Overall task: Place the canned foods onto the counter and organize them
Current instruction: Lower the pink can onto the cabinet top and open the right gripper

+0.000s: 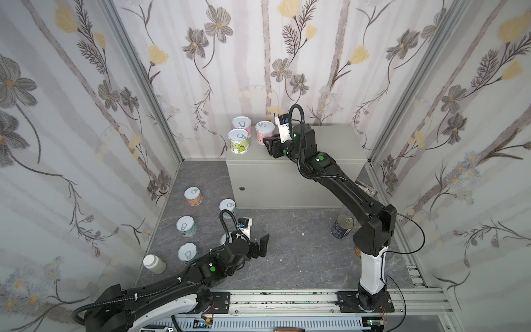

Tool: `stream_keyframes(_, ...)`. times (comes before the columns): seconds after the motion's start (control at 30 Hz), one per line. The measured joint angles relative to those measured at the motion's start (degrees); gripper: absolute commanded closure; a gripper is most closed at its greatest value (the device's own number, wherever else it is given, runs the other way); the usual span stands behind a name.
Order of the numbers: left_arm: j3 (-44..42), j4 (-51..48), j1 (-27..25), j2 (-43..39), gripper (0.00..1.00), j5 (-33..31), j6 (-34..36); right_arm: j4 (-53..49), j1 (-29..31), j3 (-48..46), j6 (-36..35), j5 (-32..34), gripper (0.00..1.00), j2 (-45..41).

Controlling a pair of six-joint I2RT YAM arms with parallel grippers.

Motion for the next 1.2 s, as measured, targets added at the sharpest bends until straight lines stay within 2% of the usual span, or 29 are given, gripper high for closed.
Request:
stream_keyframes(0.1, -0.15, 0.00, 0.00, -0.31, 0.00, 0.02, -0.02, 0.35, 0.00, 0.72, 0.35, -0.02, 0.38, 0.68)
stream_keyframes(0.2, -0.50, 0.39, 0.00, -0.94, 0.00, 0.02, -0.07, 1.09, 0.07, 1.62, 0.66, -0.09, 0.26, 1.55)
stream_keyframes(0.27, -0.79, 0.39, -0.02, -1.38, 0.00, 0.02, -0.09, 1.38, 0.26, 2.05, 0.98, -0.04, 0.23, 1.88)
stream_keyframes(0.57, -1.33, 0.37, 0.00, -2.75, 0.00, 0.04, -0.22, 2.14, 0.76, 4.13, 1.88, 0.74, 0.30, 3.69)
stream_keyframes(0.7, -1.51, 0.35, 0.00, -3.30, 0.00, 0.07, -0.22, 2.23, 0.81, 4.83, 1.99, 1.77, 0.29, 4.33)
stream_keyframes(0.83, -1.53, 0.33, 0.00, -3.69, 0.00, 0.07, -0.22, 2.91, 0.85, 5.29, 2.10, 2.60, 0.24, 4.90)
stream_keyframes(1.2, -1.53, -0.07, 0.00, -3.87, 0.00, 0.07, -0.20, 3.39, 0.90, 7.89, 2.34, 4.81, 0.28, 7.06)
